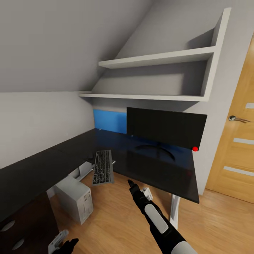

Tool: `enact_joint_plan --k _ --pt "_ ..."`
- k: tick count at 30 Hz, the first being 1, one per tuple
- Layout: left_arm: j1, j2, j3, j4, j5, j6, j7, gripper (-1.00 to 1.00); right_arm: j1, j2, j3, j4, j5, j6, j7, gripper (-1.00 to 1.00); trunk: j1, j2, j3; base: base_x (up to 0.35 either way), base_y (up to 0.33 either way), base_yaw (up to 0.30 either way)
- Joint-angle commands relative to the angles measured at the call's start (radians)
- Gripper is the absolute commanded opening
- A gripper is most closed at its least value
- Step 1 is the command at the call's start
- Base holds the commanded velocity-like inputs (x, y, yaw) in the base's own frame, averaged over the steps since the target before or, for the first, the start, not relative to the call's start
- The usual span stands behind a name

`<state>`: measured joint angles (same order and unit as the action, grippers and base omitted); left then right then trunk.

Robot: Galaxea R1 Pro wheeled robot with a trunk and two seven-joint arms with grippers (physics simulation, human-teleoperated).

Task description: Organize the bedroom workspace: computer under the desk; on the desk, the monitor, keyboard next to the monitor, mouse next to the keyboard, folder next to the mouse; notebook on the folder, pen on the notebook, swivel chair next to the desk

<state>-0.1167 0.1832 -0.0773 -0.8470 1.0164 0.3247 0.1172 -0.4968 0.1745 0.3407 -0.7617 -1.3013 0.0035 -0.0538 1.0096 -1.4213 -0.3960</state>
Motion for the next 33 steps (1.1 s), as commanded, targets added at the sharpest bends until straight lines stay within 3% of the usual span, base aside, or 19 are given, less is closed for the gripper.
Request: enact_joint_plan --k 1,17,33 --pt "0.002 0.002 -0.004 -0.011 0.012 0.001 0.009 1.0 -0.001 0.0 0.002 -0.003 -0.006 0.0 -0.014 1.0 0.0 -0.001 0.0 0.0 0.0 0.127" --pt "0.046 0.009 0.01 -0.146 0.015 0.036 0.01 1.0 -0.002 0.0 0.007 -0.005 -0.01 -0.003 -0.048 1.0 0.0 -0.001 0.023 0.0 0.0 0.153" --pt "0.049 0.005 0.01 -0.153 0.015 0.051 0.011 1.0 -0.002 0.0 0.007 -0.01 -0.013 0.005 -0.051 1.0 0.0 -0.001 0.027 0.0 0.0 0.086"
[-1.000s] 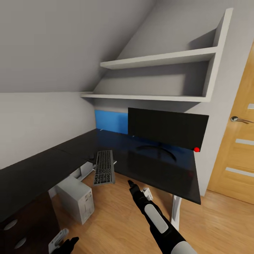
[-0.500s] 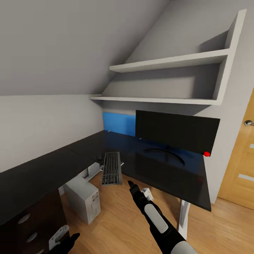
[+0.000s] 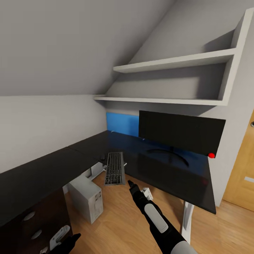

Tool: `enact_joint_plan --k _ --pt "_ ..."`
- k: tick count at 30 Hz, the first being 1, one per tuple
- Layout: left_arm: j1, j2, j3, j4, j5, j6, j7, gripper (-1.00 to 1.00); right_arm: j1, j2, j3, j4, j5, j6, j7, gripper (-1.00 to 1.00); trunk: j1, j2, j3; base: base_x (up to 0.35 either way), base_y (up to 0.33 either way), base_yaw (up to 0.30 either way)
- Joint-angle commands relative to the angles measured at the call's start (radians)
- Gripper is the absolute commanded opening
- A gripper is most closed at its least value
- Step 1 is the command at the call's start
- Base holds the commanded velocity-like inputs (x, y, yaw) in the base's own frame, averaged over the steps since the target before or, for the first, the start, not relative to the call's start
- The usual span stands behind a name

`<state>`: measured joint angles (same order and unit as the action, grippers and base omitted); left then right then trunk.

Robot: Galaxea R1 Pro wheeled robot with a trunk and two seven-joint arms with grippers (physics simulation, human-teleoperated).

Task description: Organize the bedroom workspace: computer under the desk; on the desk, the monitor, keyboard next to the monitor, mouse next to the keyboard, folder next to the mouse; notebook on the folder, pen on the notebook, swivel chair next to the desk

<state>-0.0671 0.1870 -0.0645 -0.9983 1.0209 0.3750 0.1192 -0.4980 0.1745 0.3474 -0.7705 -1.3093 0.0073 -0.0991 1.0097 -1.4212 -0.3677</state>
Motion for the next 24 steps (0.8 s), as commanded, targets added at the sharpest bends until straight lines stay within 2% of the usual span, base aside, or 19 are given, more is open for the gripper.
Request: enact_joint_plan --k 1,6,18,24 --pt "-0.001 0.001 -0.003 -0.002 0.011 0.002 0.009 1.0 -0.001 0.0 0.001 -0.002 -0.005 0.002 -0.006 1.0 0.0 -0.001 -0.003 0.0 0.0 0.01" --pt "-0.004 0.0 -0.004 -0.007 0.015 0.004 0.009 1.0 -0.001 0.0 0.001 -0.002 -0.009 0.007 -0.007 1.0 0.0 -0.001 -0.01 0.0 0.0 0.005" --pt "-0.009 0.02 -0.003 -0.028 0.015 0.034 0.006 1.0 -0.032 0.0 0.002 -0.002 -0.022 0.008 -0.007 1.0 0.0 -0.001 -0.029 0.0 0.0 0.001" --pt "-0.01 0.015 0.017 -0.03 0.02 0.038 0.007 1.0 -0.045 0.0 0.002 -0.002 -0.061 0.008 -0.007 1.0 0.0 -0.001 -0.038 0.0 0.0 0.0"
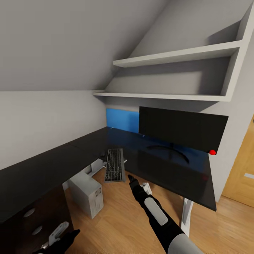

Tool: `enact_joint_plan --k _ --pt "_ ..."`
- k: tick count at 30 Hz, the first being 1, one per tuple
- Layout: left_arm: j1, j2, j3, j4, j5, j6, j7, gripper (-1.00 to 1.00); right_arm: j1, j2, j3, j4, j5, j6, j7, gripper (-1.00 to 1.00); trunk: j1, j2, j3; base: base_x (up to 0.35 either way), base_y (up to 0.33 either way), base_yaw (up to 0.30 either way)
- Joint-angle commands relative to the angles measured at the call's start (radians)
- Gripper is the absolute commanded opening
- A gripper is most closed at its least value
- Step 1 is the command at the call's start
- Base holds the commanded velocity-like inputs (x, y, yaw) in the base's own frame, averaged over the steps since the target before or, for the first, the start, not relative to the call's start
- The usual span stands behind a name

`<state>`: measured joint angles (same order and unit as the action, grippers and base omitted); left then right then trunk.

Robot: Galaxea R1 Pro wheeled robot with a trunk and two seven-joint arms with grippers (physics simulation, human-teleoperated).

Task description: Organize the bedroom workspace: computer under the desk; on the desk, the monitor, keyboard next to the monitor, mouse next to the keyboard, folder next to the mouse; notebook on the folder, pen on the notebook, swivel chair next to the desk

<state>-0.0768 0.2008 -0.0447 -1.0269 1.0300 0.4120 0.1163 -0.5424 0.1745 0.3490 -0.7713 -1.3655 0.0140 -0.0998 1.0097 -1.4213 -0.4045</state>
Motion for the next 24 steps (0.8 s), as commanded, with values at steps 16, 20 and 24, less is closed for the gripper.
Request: enact_joint_plan --k 16,20,24 --pt "-0.001 -0.005 0.027 -0.005 0.02 0.005 0.001 1.0 -0.032 0.0 0.001 -0.002 -0.048 -0.01 -0.005 1.0 0.0 -0.001 -0.027 0.0 0.0 0.0" --pt "-0.001 -0.004 0.028 -0.024 0.021 0.005 0.001 1.0 -0.033 0.0 0.0 -0.013 -0.048 -0.012 -0.004 1.0 0.0 -0.001 -0.031 0.0 0.0 0.0" --pt "0.001 -0.004 0.027 -0.076 0.021 0.007 0.006 1.0 -0.033 0.0 -0.001 -0.039 -0.049 -0.014 -0.004 1.0 0.0 -0.001 -0.031 0.0 0.0 0.001"
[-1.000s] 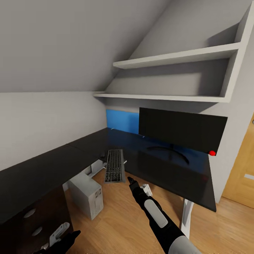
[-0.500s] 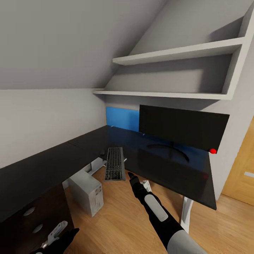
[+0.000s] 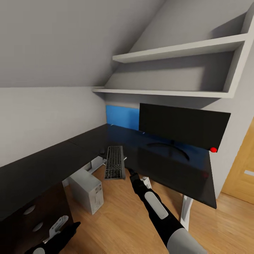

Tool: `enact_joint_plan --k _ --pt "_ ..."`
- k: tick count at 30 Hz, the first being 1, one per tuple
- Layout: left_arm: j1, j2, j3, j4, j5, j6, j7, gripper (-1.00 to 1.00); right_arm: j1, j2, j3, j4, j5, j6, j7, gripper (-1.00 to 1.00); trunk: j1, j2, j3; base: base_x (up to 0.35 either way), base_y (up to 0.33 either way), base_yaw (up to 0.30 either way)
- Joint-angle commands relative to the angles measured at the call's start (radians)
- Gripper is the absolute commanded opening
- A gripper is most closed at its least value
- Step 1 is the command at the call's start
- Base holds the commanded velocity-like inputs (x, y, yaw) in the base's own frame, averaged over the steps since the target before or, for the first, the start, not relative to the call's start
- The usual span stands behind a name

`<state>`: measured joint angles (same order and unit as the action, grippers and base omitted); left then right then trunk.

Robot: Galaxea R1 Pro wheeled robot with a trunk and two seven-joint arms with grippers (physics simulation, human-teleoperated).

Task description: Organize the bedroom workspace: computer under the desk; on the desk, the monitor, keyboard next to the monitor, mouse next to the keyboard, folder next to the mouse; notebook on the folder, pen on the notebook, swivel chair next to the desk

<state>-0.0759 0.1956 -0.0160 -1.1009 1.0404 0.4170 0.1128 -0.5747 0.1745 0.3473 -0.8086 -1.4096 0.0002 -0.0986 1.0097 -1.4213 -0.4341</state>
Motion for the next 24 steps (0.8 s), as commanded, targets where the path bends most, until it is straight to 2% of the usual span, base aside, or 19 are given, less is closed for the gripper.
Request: enact_joint_plan --k 1,12,24 --pt "0.0 0.001 -0.002 -0.008 0.01 0.004 0.01 1.0 -0.001 0.0 0.0 -0.005 -0.006 -0.001 -0.006 1.0 0.0 -0.001 -0.001 0.0 0.0 0.014" --pt "0.001 0.001 -0.001 -0.031 0.01 0.01 0.012 1.0 0.0 0.0 -0.001 -0.019 -0.023 -0.032 -0.007 1.0 0.0 -0.001 0.012 0.0 0.0 0.066" --pt "0.001 0.001 0.001 -0.035 0.01 0.019 0.013 1.0 0.0 0.0 -0.006 -0.006 -0.053 -0.035 0.0 1.0 0.046 -0.085 -0.022 0.0 0.0 0.02"
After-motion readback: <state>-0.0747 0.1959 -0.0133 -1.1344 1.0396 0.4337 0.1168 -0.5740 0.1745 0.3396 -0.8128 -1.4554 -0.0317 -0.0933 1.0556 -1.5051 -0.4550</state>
